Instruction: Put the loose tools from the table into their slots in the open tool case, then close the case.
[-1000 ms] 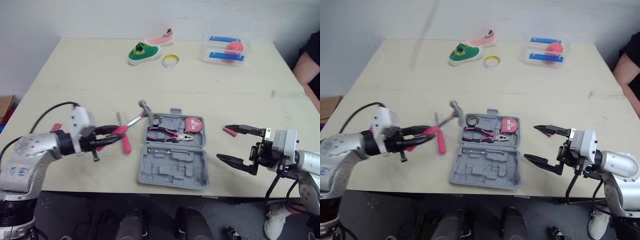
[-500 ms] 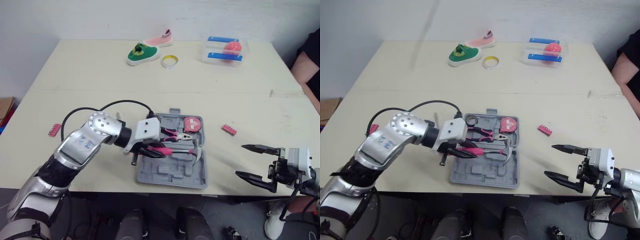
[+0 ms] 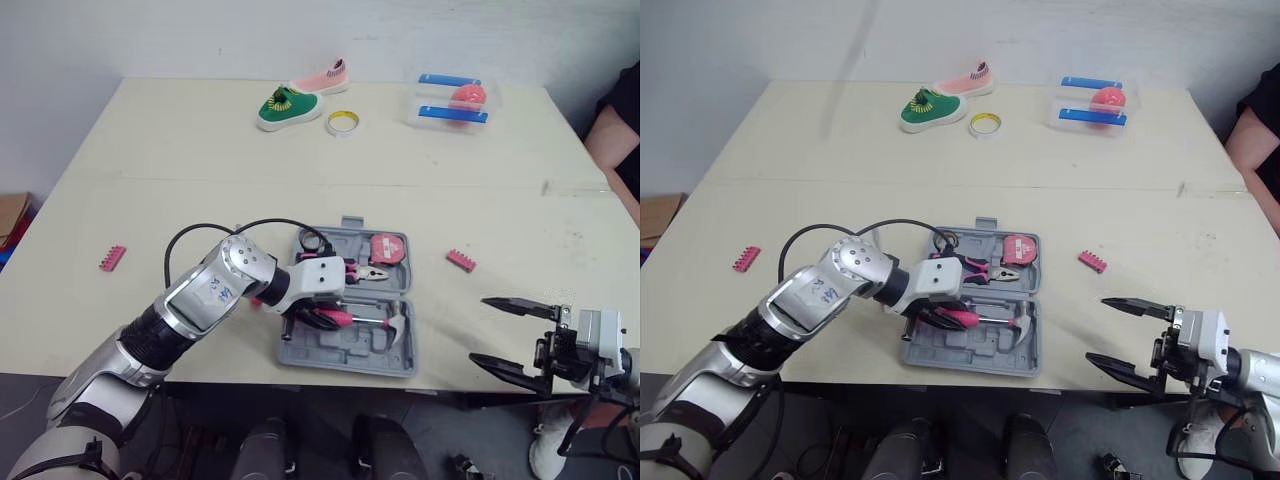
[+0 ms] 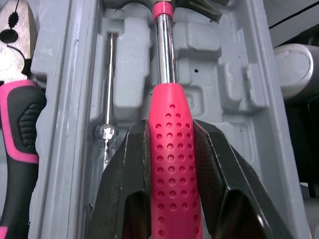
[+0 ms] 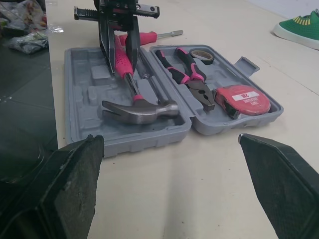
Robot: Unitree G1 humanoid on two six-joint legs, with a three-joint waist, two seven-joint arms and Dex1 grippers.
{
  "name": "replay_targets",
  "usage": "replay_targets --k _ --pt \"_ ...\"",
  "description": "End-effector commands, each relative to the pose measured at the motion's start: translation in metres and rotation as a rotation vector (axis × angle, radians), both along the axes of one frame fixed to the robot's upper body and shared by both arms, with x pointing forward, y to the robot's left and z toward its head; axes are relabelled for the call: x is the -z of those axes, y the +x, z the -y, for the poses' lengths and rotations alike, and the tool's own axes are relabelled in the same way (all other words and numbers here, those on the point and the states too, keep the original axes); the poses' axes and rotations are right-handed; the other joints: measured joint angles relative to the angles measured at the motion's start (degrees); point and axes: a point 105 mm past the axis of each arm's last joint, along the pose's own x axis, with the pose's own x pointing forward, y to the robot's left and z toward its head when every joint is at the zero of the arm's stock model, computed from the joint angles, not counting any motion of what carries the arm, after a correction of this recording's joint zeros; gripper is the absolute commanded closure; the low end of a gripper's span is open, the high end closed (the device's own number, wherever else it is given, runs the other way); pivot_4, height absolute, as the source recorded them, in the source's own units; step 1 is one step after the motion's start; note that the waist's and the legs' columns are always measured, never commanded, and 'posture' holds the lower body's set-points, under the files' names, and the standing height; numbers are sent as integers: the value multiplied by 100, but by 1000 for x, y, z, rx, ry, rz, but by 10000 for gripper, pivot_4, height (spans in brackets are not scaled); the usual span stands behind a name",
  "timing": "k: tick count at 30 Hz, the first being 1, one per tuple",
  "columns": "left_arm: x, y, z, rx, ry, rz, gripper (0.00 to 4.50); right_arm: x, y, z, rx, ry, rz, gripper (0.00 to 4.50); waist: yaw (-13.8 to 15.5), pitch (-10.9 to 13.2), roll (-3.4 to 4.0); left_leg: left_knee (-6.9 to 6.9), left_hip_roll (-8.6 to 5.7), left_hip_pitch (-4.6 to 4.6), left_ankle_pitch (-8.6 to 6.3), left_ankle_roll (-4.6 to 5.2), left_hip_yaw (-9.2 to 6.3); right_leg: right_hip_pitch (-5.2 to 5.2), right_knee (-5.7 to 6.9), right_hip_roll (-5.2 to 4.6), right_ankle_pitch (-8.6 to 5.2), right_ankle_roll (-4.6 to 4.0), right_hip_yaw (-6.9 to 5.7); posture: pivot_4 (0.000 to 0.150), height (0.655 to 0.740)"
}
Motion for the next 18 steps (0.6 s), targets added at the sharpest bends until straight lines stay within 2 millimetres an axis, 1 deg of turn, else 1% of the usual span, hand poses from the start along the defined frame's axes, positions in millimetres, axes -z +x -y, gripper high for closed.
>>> replay_targets --k 1,3,9,11,12,13,17,18 --pt "-7 -2 10 62 12 54 39355 -10 -2 0 7 12 57 0 1 0 0 1 0 0 0 0 0 1 0 0 0 0 0 1500 7400" --pt "-6 2 10 46 28 64 39355 -11 -2 -2 6 17 64 0 8 0 0 6 -2 0 0 2 0 4 1 -1 1 1 -2 1500 7400" --pt "-5 1 9 55 43 50 39355 -10 -1 -4 0 22 65 0 -3 0 0 8 -1 0 -1 2 -3 4 2 -1 0 1 -1 1500 7400" --pt "-8 2 11 42 20 55 39355 -11 0 -5 3 24 71 0 -2 0 0 8 -1 1 -1 2 -3 4 3 0 0 0 -1 1500 7400" --pt "-11 2 14 36 -3 62 29267 -10 0 -4 3 24 71 0 0 0 0 8 -1 1 -1 2 -3 4 3 0 0 1 -1 1500 7400" --pt "-13 2 15 45 -14 70 25928 -10 0 -4 4 26 71 0 2 0 0 8 -1 0 -1 3 -3 5 3 0 0 1 -2 1500 7400" --pt "-38 -4 23 97 -124 103 8291 -9 1 -6 -1 24 67 0 1 0 0 11 -2 0 -1 4 -3 5 5 -2 0 1 -2 1500 7400" --pt "-43 -7 22 119 -147 95 8291 -9 1 -6 -2 24 68 0 0 0 0 11 -2 0 -1 4 -3 5 5 -3 0 1 -2 1500 7400"
